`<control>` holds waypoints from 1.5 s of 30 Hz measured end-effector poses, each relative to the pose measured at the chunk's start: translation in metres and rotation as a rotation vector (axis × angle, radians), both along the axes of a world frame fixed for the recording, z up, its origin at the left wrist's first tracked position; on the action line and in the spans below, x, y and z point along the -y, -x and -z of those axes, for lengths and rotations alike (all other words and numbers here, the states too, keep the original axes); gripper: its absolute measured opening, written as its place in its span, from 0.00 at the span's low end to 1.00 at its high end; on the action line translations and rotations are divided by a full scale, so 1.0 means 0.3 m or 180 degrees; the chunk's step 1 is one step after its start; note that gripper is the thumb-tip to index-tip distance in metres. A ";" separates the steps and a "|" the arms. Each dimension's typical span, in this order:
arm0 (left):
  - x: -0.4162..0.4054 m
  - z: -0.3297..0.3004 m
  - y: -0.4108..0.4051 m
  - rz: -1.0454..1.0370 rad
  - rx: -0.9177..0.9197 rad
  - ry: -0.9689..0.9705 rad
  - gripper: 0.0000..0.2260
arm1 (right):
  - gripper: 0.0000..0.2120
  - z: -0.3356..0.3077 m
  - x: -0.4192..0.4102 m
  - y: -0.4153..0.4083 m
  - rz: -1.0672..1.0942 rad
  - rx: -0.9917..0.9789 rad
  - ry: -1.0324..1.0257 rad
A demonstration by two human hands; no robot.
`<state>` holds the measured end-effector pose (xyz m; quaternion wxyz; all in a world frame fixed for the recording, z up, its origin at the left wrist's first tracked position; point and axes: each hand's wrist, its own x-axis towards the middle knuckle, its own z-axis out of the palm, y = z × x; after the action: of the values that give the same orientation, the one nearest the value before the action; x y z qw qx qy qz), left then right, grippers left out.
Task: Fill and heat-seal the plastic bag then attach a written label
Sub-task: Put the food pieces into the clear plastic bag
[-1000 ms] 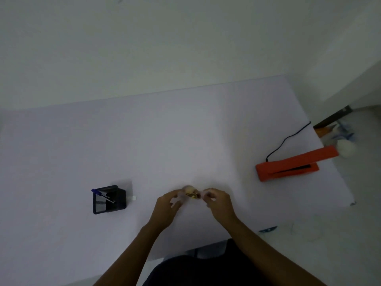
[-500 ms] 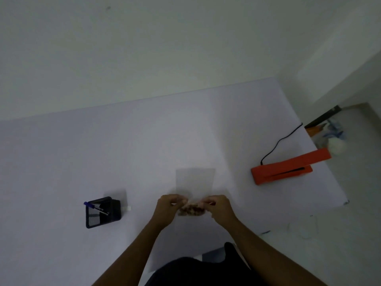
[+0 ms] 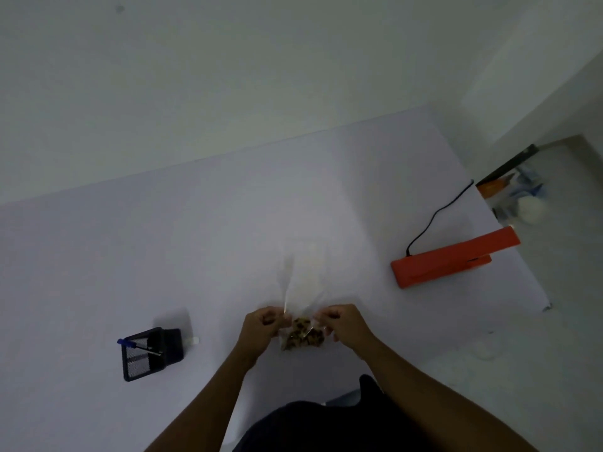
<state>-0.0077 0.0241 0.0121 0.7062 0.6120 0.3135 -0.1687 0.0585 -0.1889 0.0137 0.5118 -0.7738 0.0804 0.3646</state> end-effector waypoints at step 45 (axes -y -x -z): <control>0.056 0.036 -0.065 0.0395 -0.0680 -0.2537 0.04 | 0.17 0.062 -0.085 0.013 0.0739 -0.1007 0.0939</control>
<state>0.0120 0.0072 0.0012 0.3661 0.8342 0.3882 -0.1389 0.0545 -0.1633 -0.0048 0.4128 -0.7590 0.3003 0.4042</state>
